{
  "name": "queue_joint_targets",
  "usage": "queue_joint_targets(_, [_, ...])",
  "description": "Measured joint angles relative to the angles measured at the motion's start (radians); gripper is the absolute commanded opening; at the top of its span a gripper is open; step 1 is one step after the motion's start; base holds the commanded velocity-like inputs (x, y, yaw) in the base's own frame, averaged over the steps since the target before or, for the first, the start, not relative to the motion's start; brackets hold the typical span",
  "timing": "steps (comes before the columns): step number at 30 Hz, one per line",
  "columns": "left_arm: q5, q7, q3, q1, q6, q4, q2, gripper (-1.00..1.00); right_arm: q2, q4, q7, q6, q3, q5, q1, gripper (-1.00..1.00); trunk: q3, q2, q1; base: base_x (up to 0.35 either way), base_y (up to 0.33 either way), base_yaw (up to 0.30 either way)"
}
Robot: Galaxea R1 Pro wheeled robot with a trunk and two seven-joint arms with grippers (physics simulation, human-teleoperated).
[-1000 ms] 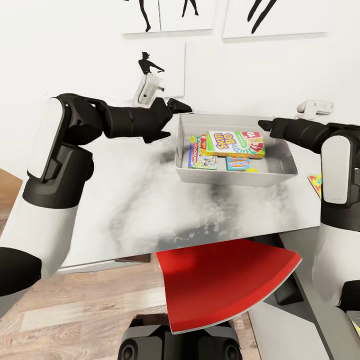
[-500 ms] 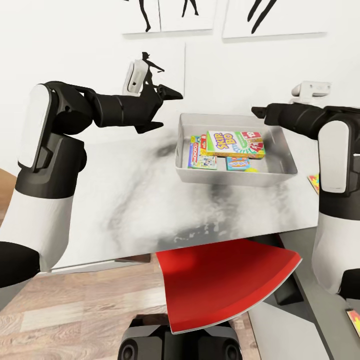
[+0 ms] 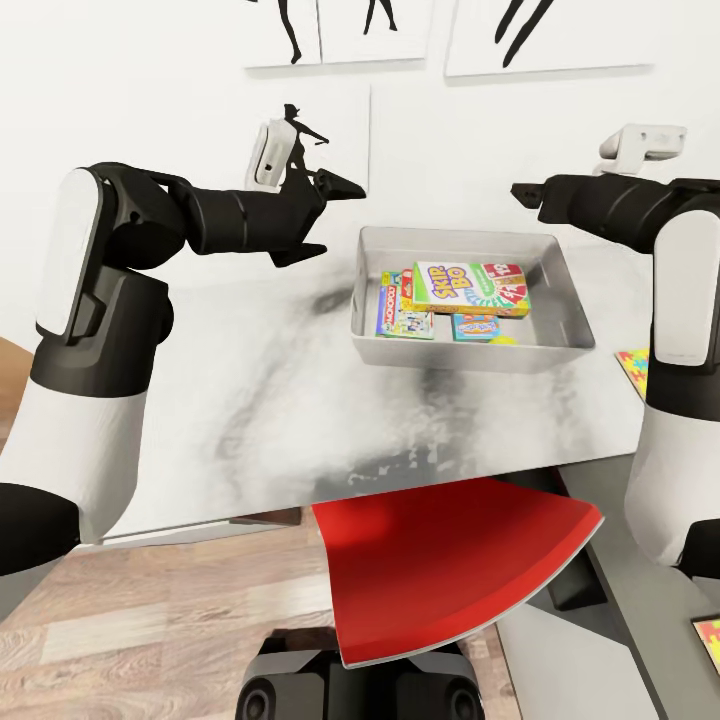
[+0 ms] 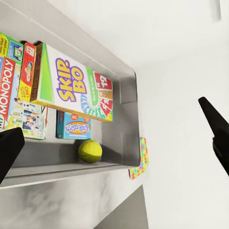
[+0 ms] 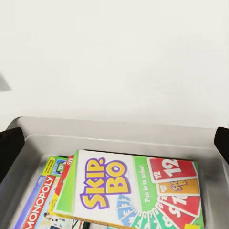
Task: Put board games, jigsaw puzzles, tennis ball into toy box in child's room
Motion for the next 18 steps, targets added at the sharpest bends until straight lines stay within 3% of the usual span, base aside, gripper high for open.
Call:
queue_joint_targets(9, [0.001,0.0,-0.002,-0.001,0.0,0.0,0.0,1.0,0.0,0.0,0.0,0.0,-0.002,0.0,0.001,1.0,0.0,0.0,0.0,0.0,0.0,0.0])
queue_joint_targets(18, [-0.018,-0.017,-0.017,0.049,0.0,-0.018,0.004,1.0,0.011,0.016,0.017,0.0,-0.052,-0.011,0.051,1.0,0.0,0.0,0.0,0.0,0.0,0.0])
